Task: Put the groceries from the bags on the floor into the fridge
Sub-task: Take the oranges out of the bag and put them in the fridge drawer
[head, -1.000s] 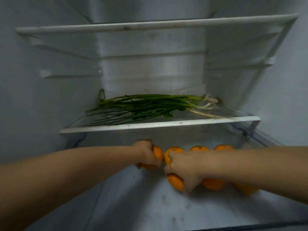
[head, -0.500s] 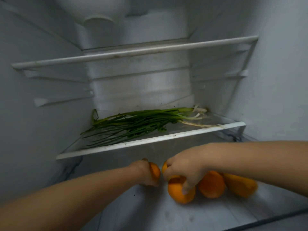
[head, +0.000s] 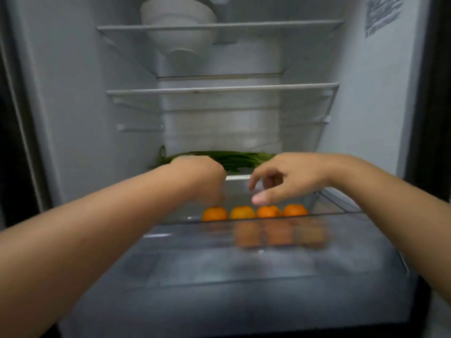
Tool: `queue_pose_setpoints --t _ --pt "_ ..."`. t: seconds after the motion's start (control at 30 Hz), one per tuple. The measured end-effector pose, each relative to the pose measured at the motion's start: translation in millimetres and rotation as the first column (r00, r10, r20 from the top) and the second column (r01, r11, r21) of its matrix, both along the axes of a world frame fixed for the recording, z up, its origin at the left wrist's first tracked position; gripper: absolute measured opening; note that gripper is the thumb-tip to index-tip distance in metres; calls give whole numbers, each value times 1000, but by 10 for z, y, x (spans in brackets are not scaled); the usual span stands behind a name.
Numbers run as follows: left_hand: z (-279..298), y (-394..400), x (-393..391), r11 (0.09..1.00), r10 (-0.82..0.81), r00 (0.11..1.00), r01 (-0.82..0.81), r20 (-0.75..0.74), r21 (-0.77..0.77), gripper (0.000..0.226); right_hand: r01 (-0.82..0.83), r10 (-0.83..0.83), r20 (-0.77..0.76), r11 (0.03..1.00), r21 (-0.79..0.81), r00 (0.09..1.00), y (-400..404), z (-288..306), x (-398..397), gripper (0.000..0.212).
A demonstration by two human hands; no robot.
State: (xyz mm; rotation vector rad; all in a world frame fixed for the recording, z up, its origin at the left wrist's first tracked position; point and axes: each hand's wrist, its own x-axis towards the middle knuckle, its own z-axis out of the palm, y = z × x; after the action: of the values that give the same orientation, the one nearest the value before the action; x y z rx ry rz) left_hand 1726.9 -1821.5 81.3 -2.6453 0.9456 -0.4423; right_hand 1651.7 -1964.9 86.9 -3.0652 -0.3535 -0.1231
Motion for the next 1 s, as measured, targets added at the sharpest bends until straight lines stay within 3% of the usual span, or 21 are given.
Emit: queue_pose_setpoints --t 0.07,0.13,0.2,0.27,0.37,0.43,0.63,0.87,1.0 --pt "-219 238 -214 990 -106 994 109 38 -88 44 -56 57 85 998 -12 995 5 -275 -160 57" --pt "-539 439 -369 933 -310 918 343 248 -104 58 -106 130 345 991 -87 930 -4 -547 -281 53" --pt "-855 628 -380 867 -411 815 487 408 -101 57 -108 240 612 964 -245 753 -82 -819 -329 53" --pt "-1114 817 -201 793 -456 666 605 590 -70 43 -77 298 775 948 -310 557 -132 -1018 -339 47" --pt "-1265 884 -39 665 -408 516 734 754 -143 29 -73 352 874 934 -349 335 -182 -1130 -285 50" --pt "-1318 844 1 610 -349 461 772 816 -176 26 -31 378 890 923 -383 255 -207 -1141 -247 50" --pt "-1214 860 156 546 -408 370 832 835 -102 23 25 459 869 882 -471 186 -200 -1135 -154 49" --pt "-1112 681 445 557 -407 455 811 792 -180 25 52 381 892 913 -404 245 -256 -1055 182 60" --pt "-1055 651 643 582 -421 455 799 785 -151 23 106 315 901 927 -359 297 -269 -1044 350 64"
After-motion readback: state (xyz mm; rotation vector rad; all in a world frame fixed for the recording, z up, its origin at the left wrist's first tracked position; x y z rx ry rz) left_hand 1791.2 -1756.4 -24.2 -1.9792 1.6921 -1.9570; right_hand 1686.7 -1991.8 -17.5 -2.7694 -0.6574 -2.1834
